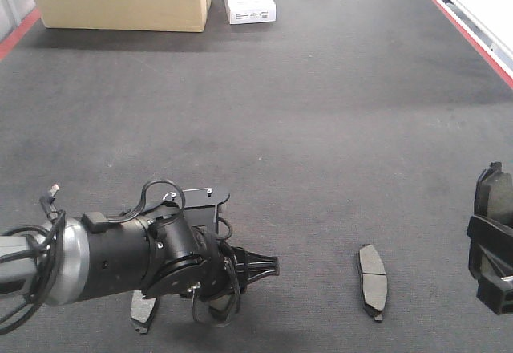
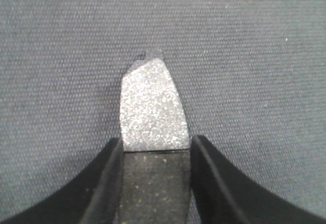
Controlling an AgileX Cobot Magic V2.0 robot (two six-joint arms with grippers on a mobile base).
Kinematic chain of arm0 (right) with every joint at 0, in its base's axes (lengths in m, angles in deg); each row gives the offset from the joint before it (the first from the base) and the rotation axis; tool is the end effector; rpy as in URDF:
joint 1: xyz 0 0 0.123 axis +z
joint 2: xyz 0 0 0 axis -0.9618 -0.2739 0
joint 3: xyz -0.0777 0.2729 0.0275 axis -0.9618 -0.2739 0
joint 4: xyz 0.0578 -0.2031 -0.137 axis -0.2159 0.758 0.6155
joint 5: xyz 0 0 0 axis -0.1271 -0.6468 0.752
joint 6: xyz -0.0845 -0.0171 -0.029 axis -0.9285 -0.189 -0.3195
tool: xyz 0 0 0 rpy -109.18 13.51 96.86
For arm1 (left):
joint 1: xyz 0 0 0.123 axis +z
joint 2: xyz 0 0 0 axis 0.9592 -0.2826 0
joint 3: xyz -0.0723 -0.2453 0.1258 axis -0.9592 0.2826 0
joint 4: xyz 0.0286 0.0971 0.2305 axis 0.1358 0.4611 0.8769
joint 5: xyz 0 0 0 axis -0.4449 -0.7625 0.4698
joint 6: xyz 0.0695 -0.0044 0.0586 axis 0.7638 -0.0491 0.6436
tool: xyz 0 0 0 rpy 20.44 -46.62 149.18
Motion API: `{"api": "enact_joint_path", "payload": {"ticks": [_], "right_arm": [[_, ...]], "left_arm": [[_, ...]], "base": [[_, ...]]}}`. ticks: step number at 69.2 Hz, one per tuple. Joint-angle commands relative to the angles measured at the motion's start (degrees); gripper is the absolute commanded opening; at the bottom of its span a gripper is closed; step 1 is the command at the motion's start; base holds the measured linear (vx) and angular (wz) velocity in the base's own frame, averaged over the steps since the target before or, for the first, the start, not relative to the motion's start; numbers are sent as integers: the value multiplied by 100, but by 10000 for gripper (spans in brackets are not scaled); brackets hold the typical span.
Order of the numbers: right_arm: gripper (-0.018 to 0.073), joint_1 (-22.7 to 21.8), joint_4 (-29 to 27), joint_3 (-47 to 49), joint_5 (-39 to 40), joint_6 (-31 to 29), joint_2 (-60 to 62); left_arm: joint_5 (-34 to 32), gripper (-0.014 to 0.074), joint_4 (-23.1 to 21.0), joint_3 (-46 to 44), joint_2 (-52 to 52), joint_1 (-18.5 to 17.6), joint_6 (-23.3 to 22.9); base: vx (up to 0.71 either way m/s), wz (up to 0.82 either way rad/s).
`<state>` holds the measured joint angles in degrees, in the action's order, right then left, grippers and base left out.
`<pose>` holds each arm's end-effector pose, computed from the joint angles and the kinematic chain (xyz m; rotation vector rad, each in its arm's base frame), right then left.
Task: Move and align brake pads A on conveyor
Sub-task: 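Lower the left gripper's brake pad onto the belt beside the placed pads, then open the left gripper, release the pad, and raise it away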
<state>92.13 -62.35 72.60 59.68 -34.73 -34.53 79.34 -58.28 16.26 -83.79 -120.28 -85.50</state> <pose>0.1129 0.0303 0.2949 -0.1344 1.9544 0.2284 0.2454 -0.2385 0.1684 -0.0955 2.7365 -0.2615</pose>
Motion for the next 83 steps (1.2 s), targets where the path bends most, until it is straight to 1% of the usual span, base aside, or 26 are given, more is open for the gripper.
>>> {"api": "enact_joint_path", "payload": {"ticks": [1,21,25,30,34,43,46,48,51,58,63,70,75,83], "right_arm": [[24,-23,85,175,518,-64,7],[24,-23,85,175,512,-64,7],[24,-23,85,175,512,-64,7],[24,-23,85,175,512,-64,7],[24,-23,85,175,512,-64,7],[24,-23,85,175,512,-64,7],[24,-23,85,175,512,-64,7],[24,-23,85,175,512,-64,7],[24,-23,85,175,512,-64,7],[24,-23,85,175,512,-64,7],[24,-23,85,175,512,-64,7],[24,-23,85,175,512,-64,7],[24,-23,85,175,512,-64,7],[24,-23,85,175,512,-64,7]], "left_arm": [[-120,337,1,-171,246,-34,-138],[55,343,1,-171,326,-34,-179],[135,343,29,-171,455,-34,-179],[270,343,204,-171,713,-34,-174],[528,342,454,-171,966,-57,-161],[1504,341,1233,-164,1588,-244,-156],[1751,341,1438,-164,1770,-356,-156],[1889,341,1650,-164,1890,-446,-141],[2067,340,1877,-164,2062,-626,-110],[2416,326,2307,-164,2433,-971,-98],[2608,304,2465,-164,2716,-1219,-78],[2836,262,2457,-164,3059,-1387,-79],[2989,204,2470,-123,3379,-1443,-79],[2990,85,2625,209,3966,-1455,-122]], "base": [[0,0],[0,0],[0,0],[0,0],[0,0],[0,0],[0,0],[0,0],[0,0],[0,0],[0,0],[0,0],[0,0],[0,0]]}}
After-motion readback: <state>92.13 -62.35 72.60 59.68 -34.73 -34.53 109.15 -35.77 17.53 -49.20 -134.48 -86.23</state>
